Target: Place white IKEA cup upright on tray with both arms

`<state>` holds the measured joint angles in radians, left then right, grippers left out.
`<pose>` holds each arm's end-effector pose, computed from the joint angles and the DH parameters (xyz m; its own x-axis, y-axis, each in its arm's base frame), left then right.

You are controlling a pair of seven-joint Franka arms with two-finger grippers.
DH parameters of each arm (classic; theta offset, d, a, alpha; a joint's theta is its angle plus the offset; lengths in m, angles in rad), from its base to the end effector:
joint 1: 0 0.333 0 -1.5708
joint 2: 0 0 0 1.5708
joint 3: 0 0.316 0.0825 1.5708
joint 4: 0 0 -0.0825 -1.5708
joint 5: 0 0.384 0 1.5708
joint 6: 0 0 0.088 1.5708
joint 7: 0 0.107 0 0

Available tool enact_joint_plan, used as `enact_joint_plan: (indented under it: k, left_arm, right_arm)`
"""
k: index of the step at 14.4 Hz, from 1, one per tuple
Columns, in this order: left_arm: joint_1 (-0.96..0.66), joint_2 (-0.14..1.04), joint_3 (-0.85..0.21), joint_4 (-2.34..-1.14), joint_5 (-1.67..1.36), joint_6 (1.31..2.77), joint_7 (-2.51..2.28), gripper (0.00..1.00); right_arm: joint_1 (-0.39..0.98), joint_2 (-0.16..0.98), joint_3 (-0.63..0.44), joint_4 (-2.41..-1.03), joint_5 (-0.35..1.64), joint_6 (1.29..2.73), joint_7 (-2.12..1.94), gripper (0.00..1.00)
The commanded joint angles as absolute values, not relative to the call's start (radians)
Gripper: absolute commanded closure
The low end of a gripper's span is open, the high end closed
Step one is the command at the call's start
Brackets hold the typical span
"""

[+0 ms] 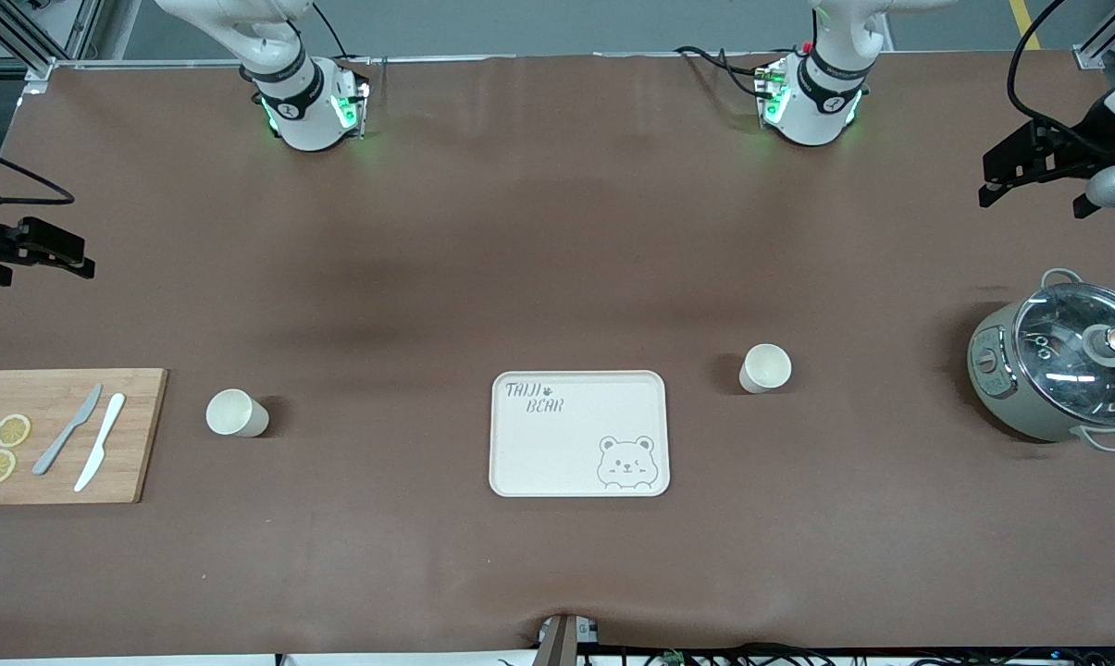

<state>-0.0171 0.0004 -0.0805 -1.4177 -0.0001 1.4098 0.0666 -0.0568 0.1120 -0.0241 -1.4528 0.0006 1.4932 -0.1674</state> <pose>0.5342 -0.0523 0.6812 0.9865 -0.1635 -0.0083 -0.1635 -0.9865 0.0007 0.5791 -0.0460 0.6096 0.9937 0.0866 -0.0709 0.0861 -0.9962 -0.0099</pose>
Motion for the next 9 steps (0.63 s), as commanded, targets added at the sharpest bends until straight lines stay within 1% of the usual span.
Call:
enact_joint_plan:
  k: [1, 5, 8, 9]
  left_arm:
    - [-0.015, -0.005, -0.083, -1.422, 0.023, 1.413, 0.084, 0.0]
    - [-0.018, 0.006, -0.089, -1.42, 0.02, 1.413, 0.091, 0.0]
    - [-0.014, 0.015, -0.089, -1.434, 0.012, 1.423, 0.091, 0.0]
    - [-0.015, 0.018, -0.089, -1.466, 0.011, 1.46, 0.091, 0.0]
  right_arm:
    - [-0.057, 0.086, -0.021, -1.477, -0.015, 1.505, -0.156, 0.0]
    - [-0.057, 0.061, -0.021, -1.5, -0.029, 1.517, -0.156, 0.0]
    - [-0.057, -0.024, -0.02, -1.633, -0.029, 1.607, -0.155, 0.0]
    - [-0.058, -0.035, -0.02, -1.652, -0.029, 1.62, -0.155, 0.0]
